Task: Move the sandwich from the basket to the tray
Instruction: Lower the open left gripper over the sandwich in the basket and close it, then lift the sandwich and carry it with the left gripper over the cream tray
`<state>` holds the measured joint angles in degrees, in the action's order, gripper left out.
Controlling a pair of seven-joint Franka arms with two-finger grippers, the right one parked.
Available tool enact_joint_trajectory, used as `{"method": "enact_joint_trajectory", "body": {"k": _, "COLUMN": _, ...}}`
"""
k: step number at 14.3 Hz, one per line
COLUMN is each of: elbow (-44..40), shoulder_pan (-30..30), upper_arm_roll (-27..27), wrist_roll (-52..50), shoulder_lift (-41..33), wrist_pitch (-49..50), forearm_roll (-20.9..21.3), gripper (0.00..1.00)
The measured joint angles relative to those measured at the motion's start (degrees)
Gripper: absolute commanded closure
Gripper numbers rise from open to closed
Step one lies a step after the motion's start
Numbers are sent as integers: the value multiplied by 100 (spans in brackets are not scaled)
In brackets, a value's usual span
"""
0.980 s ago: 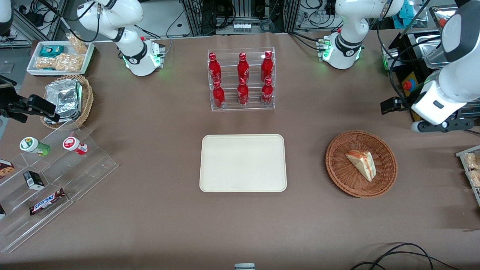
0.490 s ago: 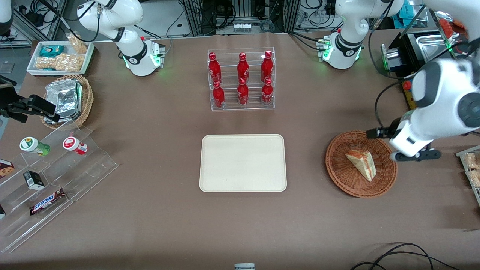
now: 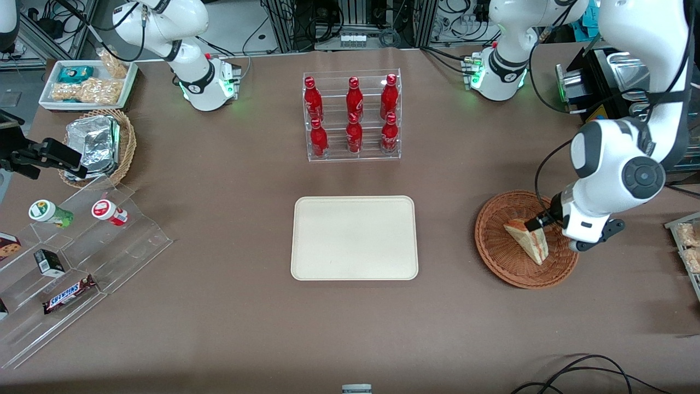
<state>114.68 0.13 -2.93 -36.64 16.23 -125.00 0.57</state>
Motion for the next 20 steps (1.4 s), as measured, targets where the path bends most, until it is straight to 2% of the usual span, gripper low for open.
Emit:
{"method": "enact_joint_trajectory", "body": {"k": 1, "elbow": 0, "shoulder_pan": 0, "upper_arm_roll": -1, "wrist_roll": -244, "shoulder_lift": 141, "wrist_pitch": -170, "forearm_roll": 0, "gripper": 3}}
{"method": "enact_joint_trajectory", "body": {"k": 2, "elbow": -2, "shoulder_pan": 1, "upper_arm_roll": 0, "wrist_roll": -456, "shoulder_lift": 268, "wrist_pitch": -314, "forearm_roll": 0, "gripper": 22}}
{"method": "enact_joint_trajectory", "body": {"k": 3, "elbow": -6, "shoulder_pan": 1, "upper_arm_roll": -1, "wrist_roll": -655, "shoulder_lift": 377, "wrist_pitch": -415, "forearm_roll": 0, "gripper": 62}}
{"method": "enact_joint_trajectory", "body": {"k": 4, "elbow": -9, "shoulder_pan": 1, "upper_arm_roll": 0, "wrist_roll": -862, "shoulder_lift": 463, "wrist_pitch": -474, "forearm_roll": 0, "gripper": 81}}
{"method": "enact_joint_trajectory", "body": {"k": 5, "elbow": -11, "shoulder_pan": 1, "upper_arm_roll": -1, "wrist_roll": -1035, "shoulder_lift": 521, "wrist_pitch": -489, "forearm_roll": 0, "gripper": 90}}
{"method": "enact_joint_trajectory", "body": {"k": 9, "elbow": -62, "shoulder_pan": -1, "upper_arm_roll": -10, "wrist_roll": -1172, "shoulder_lift": 538, "wrist_pitch": -364, "forearm_roll": 0, "gripper": 95}}
{"method": "enact_joint_trajectory", "body": {"k": 12, "elbow": -502, "shoulder_pan": -15, "upper_arm_roll": -53, "wrist_roll": -1159, "shoulder_lift": 423, "wrist_pitch": 584, "forearm_roll": 2, "gripper": 95}}
{"method": "enact_joint_trajectory", "body": {"k": 14, "elbow": -883, "shoulder_pan": -107, "upper_arm_roll": -85, "wrist_roll": -1128, "shoulder_lift": 297, "wrist_pitch": 1244, "forearm_roll": 3, "gripper": 99}}
{"method": "enact_joint_trajectory", "body": {"k": 16, "elbow": -1089, "shoulder_pan": -430, "upper_arm_roll": -115, "wrist_roll": -1087, "shoulder_lift": 232, "wrist_pitch": 1422, "forearm_roll": 4, "gripper": 100}}
{"method": "enact_joint_trajectory", "body": {"k": 20, "elbow": -1435, "shoulder_pan": -1365, "upper_arm_roll": -170, "wrist_roll": -436, "shoulder_lift": 437, "wrist_pitch": 1408, "forearm_roll": -11, "gripper": 93}}
